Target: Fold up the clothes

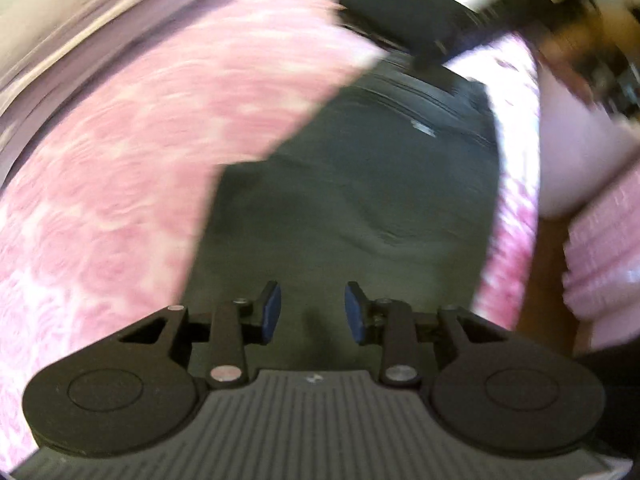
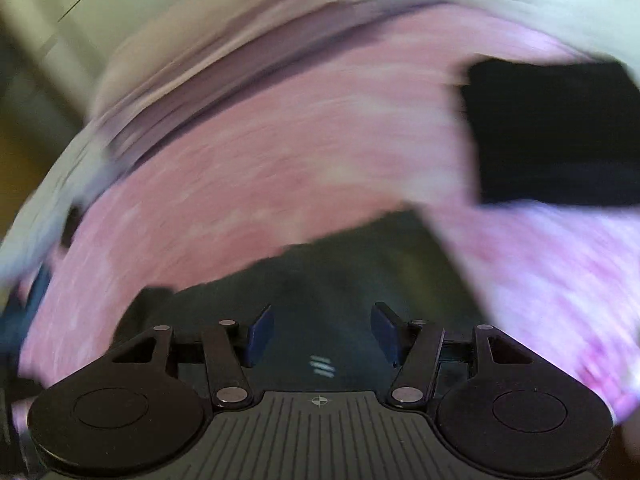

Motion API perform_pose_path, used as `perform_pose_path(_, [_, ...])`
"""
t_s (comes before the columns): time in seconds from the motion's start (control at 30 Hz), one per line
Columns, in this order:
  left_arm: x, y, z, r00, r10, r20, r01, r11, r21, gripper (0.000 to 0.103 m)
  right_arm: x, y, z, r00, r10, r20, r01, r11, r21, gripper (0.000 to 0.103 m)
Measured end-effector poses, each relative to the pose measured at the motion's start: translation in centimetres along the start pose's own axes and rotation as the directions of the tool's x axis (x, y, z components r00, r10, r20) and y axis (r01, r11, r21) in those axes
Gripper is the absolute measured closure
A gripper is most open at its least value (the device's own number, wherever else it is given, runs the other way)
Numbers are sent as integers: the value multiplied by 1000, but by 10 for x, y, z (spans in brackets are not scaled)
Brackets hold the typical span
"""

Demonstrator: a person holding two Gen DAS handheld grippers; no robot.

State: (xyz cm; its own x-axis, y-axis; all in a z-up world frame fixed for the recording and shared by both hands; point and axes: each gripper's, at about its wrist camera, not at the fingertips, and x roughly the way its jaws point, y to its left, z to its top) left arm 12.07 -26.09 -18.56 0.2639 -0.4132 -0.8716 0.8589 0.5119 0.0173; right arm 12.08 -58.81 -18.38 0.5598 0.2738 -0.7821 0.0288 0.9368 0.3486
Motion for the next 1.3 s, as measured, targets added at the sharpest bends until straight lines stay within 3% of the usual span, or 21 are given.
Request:
perform_pose_path(0.07, [7, 32, 9, 999, -20, 31, 22, 998, -61, 73, 22, 22, 10, 999, 1, -35, -4, 997, -80, 45])
perform_pose_path(0.2, [34, 89, 35, 988, -137, 76, 148, 977, -156, 73, 59, 31, 26, 996, -68, -62, 59, 989, -134, 46])
perform_pose_path(0.3, [61, 120, 54, 963, -257, 85, 270, 937, -222, 73, 81, 32, 38, 991, -115, -64, 102, 980, -173, 45])
perform_pose_path(0.37, [82, 134, 64, 935, -347, 79, 355, 895, -270, 73, 98, 29, 46, 986, -155, -67, 137, 968, -210, 45])
perform_pose_path(0.43, [96, 140, 71, 919, -389, 67, 390, 873, -294, 73, 110, 17, 49, 978, -188, -88, 162, 958, -238, 46])
perform_pose_path(0.53, [102, 145, 68, 918, -392, 61, 387, 849, -359, 74, 113, -6, 46, 970, -230, -78, 200, 938, -283, 45])
perform_pose_path(0.6, [106, 149, 66, 917, -395, 57, 383, 831, -402, 75, 110, -20, 46, 972, -222, -81, 194, 946, -260, 45])
perform_pose_path(0.7, [112, 155, 63, 915, -399, 52, 376, 802, -465, 77, 103, -17, 51, 971, -220, -88, 189, 943, -275, 45])
perform_pose_path(0.77, [116, 159, 61, 914, -402, 49, 370, 780, -505, 89, 96, -11, 52, 980, -188, -70, 163, 949, -270, 45])
perform_pose_path(0.83, [120, 162, 59, 913, -405, 45, 363, 756, -545, 99, 102, -8, 48, 976, -190, -104, 152, 944, -293, 45])
perform_pose_path(0.93, [126, 168, 56, 911, -410, 41, 350, 718, -602, 103, 105, -25, 40, 970, -202, -136, 162, 952, -258, 45])
perform_pose_path(0.97, [127, 171, 52, 916, -400, 37, 334, 707, -624, 103, 105, -30, 37, 970, -198, -142, 159, 956, -247, 46])
perform_pose_path(1.03, [124, 178, 35, 945, -327, 15, 250, 693, -676, 103, 102, -37, 31, 972, -180, -150, 142, 962, -233, 46])
perform_pose_path(1.13, [121, 186, 24, 960, -280, 30, 217, 669, -711, 103, 103, -34, 29, 970, -191, -148, 148, 954, -262, 46])
perform_pose_path(1.2, [118, 189, 31, 950, -299, 84, 265, 641, -720, 103, 103, -33, 29, 969, -196, -148, 153, 953, -261, 46])
perform_pose_path(1.27, [121, 189, 40, 929, -351, 118, 324, 618, -716, 98, 102, -30, 28, 968, -204, -145, 159, 947, -278, 46])
perform_pose_path(1.3, [126, 186, 47, 916, -384, 114, 347, 619, -705, 88, 101, -30, 27, 968, -205, -142, 159, 946, -281, 46])
